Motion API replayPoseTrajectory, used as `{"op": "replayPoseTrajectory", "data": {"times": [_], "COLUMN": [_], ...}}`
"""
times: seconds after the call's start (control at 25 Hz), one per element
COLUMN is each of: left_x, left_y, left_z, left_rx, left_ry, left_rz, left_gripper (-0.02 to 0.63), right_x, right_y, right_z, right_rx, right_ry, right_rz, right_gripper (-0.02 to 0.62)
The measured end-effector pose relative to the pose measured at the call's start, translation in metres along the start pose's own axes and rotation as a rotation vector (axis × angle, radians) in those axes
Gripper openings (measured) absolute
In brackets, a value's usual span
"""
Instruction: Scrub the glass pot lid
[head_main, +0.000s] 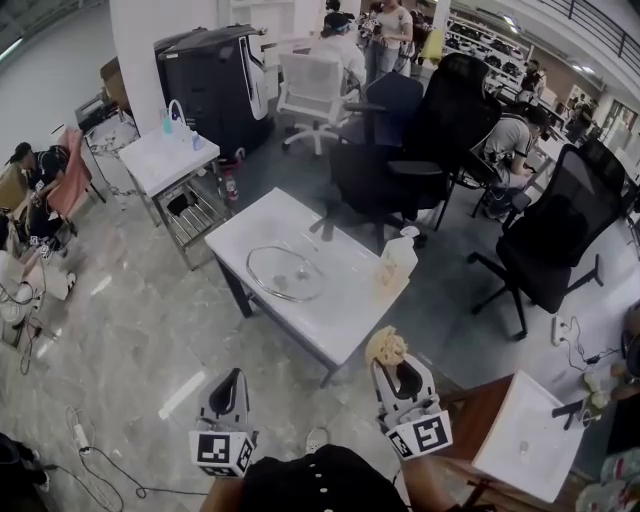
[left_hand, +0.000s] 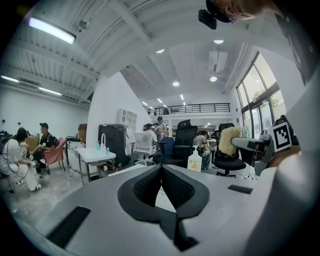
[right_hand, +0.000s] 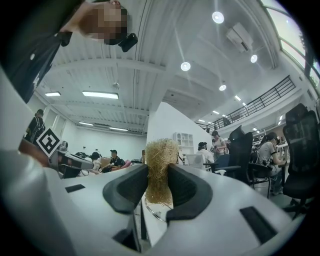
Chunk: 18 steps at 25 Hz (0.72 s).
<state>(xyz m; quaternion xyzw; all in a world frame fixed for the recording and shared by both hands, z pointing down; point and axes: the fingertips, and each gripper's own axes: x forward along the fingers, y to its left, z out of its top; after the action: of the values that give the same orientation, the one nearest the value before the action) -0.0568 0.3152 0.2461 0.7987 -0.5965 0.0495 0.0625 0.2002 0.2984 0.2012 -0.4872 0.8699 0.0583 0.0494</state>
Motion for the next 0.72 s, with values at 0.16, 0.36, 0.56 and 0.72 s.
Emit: {"op": "replayPoseTrajectory", "data": {"times": [0.16, 0.36, 0.56, 0.72], "left_x": [0.021, 0.037, 0.058, 0.086], "left_y": [-0.003, -0.001, 0.015, 0.026], "left_z": [0.003, 0.005, 0.000, 0.001], "left_rx": [-0.001, 0.005, -0.004, -0.005], "left_ry": [-0.003, 0.021, 0.045, 0.035], "left_rz": [0.019, 0.024, 0.018, -0.006], "left_gripper": [0.026, 0.026, 0.026, 0.026], "right_x": [0.015, 0.034, 0.053, 0.078], "right_y": [-0.018, -0.029, -0.035, -0.042], "right_z": [-0.007, -0.014, -0.022, -0.030], "right_rx": [0.007, 0.025, 0.037, 0.029], "right_ry": [0.006, 0.014, 0.019, 0.023], "right_rz": [0.018, 0.026, 0.011, 0.000], "right_gripper": [0.133, 0.133, 0.133, 0.133]}}
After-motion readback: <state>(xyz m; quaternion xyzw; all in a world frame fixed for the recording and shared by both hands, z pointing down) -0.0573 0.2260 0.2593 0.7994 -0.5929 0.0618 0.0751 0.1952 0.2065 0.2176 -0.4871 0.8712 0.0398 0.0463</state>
